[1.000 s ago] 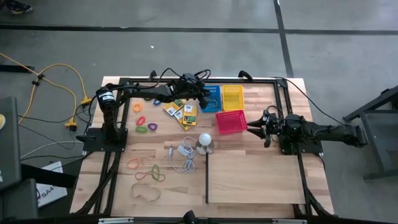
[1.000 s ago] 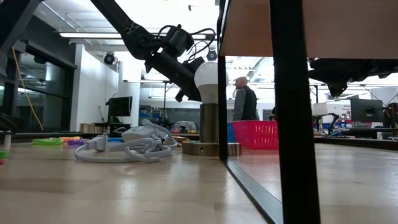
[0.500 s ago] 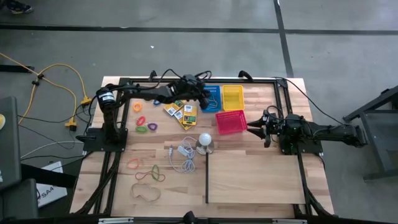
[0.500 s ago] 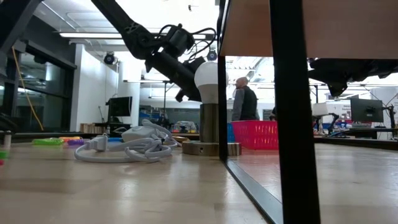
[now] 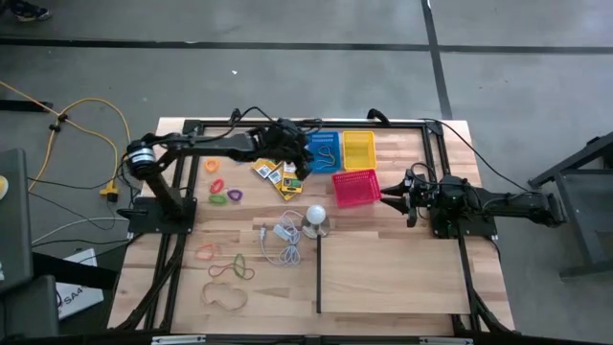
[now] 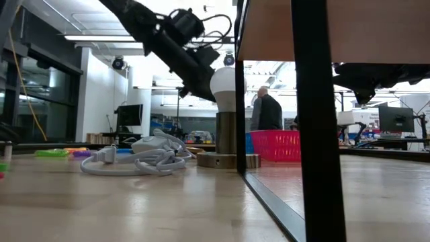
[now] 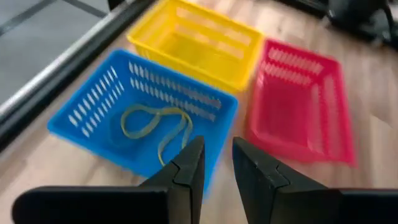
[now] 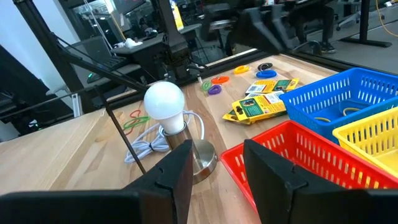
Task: Pick & Place Office Desk Supplies
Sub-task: Put the green rubber band into the blue bin
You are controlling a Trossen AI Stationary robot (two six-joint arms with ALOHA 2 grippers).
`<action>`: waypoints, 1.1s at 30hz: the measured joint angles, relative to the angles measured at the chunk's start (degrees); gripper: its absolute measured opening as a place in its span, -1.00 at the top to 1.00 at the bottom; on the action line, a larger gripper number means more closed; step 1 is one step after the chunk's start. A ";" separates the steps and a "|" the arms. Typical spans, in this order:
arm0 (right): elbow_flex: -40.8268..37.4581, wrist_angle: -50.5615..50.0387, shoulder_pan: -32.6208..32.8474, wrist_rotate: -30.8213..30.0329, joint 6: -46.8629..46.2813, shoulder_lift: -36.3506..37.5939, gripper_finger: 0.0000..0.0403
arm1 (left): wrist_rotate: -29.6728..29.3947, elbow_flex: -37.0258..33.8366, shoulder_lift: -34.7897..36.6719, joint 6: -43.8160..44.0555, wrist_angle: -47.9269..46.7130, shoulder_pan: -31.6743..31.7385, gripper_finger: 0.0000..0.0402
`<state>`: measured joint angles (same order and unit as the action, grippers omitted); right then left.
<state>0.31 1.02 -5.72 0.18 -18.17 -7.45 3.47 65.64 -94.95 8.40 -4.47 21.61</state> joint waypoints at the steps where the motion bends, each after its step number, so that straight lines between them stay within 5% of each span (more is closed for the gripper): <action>1: 0.00 0.00 -0.02 0.00 0.00 -0.02 0.35 | -0.51 -0.33 1.11 0.01 -1.84 -0.52 0.61; 14: -0.01 0.00 -0.01 0.00 0.00 -0.01 0.35 | -3.21 -1.16 12.46 1.80 -26.10 -8.92 0.61; 33: -0.02 0.01 0.00 0.00 0.00 0.00 0.35 | -19.29 -19.19 30.05 30.10 -30.89 -32.94 0.61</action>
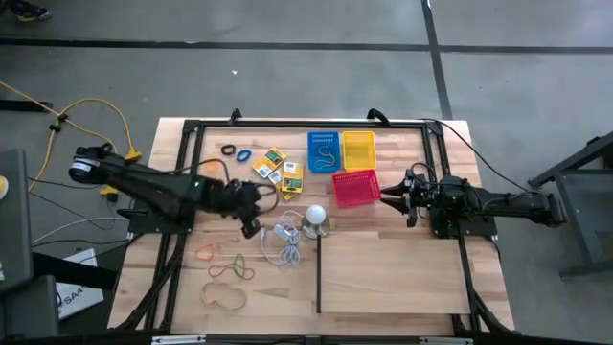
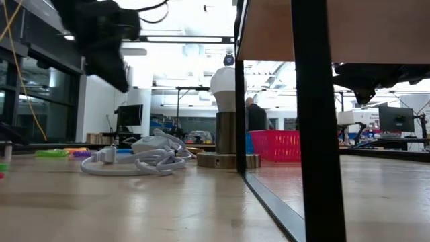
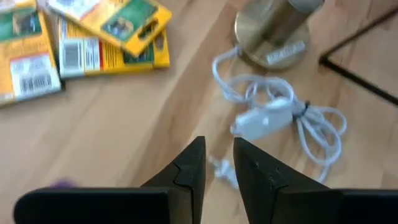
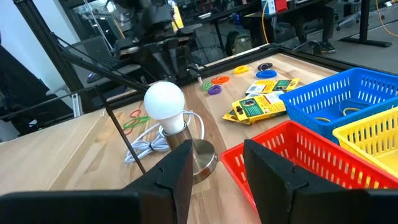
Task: Pick & Place Office Desk Supplies
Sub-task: Put the green rubber band into the blue bin
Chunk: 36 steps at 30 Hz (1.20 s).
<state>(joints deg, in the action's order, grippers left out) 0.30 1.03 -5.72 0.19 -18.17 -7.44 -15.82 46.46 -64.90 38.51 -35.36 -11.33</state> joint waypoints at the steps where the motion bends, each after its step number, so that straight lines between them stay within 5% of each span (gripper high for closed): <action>1: 0.01 0.00 -0.01 -0.02 0.00 0.00 0.35 | -1.07 -0.02 0.25 1.59 -0.81 -1.70 0.61; 10: 0.02 -0.01 -0.01 -0.01 0.01 0.00 0.35 | -6.03 -0.08 0.13 8.25 -4.70 -13.84 0.61; 36: 0.01 -0.01 -0.01 0.00 0.00 -0.01 0.35 | -1.69 -0.09 0.08 -3.89 -5.52 -37.44 0.61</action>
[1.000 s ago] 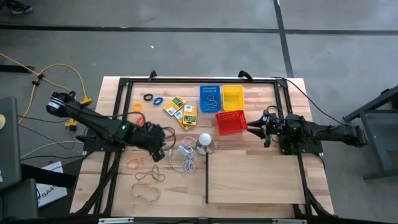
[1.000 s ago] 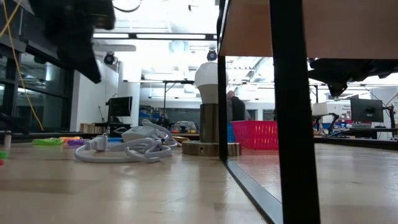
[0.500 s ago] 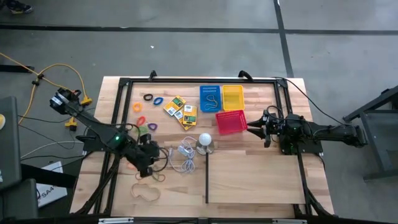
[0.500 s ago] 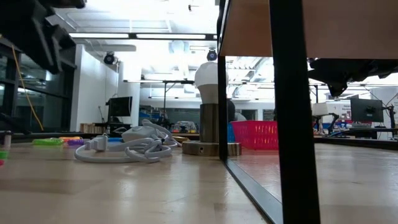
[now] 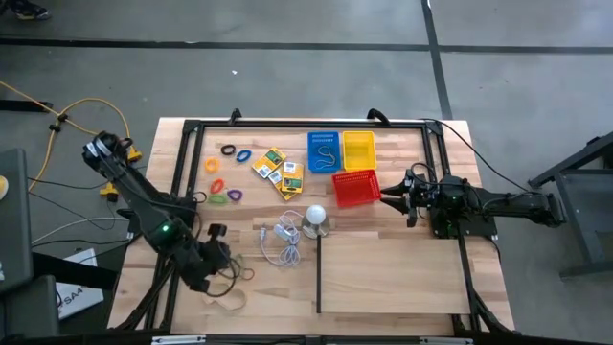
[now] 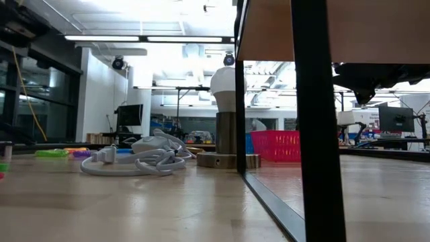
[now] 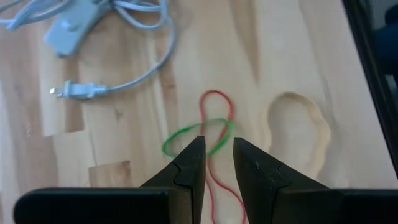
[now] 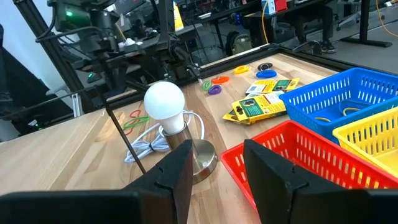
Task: Pick & Place Office Desk Supplies
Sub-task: Put the green rubber band into the blue bin
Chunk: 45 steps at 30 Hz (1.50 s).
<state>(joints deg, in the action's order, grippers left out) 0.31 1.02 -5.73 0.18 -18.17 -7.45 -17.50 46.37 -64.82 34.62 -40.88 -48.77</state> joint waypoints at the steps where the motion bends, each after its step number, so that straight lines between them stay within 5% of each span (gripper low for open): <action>1: -0.01 0.00 0.01 0.00 0.00 -0.01 0.35 | -0.02 0.00 -0.10 -0.12 0.03 -0.68 0.61; 21: 0.01 0.02 0.01 -0.01 0.02 0.01 0.35 | 1.27 -0.15 -16.57 -4.56 4.77 -2.04 0.61; 35: 0.00 0.00 -0.01 -0.02 0.02 0.00 0.35 | 7.46 -0.17 -19.45 -22.66 8.93 4.13 0.61; 45: -0.01 0.01 0.01 -0.01 0.02 0.01 0.35 | 9.37 -0.17 -19.45 -23.90 9.52 5.35 0.61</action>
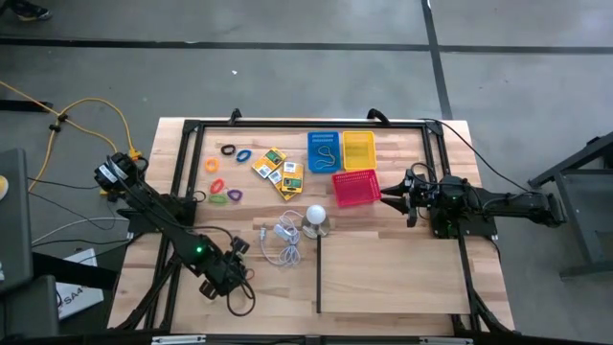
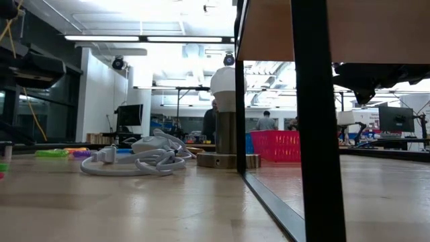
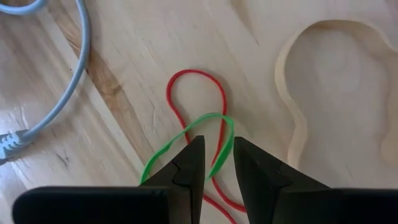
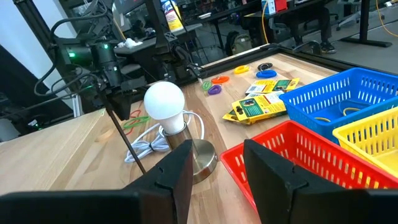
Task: Pick & Place Office Desk Supplies
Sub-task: Put the green rubber band into the blue bin
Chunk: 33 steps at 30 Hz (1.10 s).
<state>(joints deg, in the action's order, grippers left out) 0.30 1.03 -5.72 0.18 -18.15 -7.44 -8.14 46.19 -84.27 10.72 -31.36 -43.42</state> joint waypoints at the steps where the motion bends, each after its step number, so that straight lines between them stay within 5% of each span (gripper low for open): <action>1: 0.00 0.01 -0.01 -0.01 -0.02 0.00 0.35 | 0.15 0.00 0.00 0.02 0.04 0.00 0.61; 33: -0.01 -0.01 0.00 -0.01 -0.02 0.00 0.35 | 2.38 0.00 -4.68 0.44 1.69 -0.02 0.63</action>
<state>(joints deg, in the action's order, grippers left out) 0.30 1.02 -5.72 0.16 -18.17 -7.44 -5.76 46.19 -88.95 11.16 -29.67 -43.44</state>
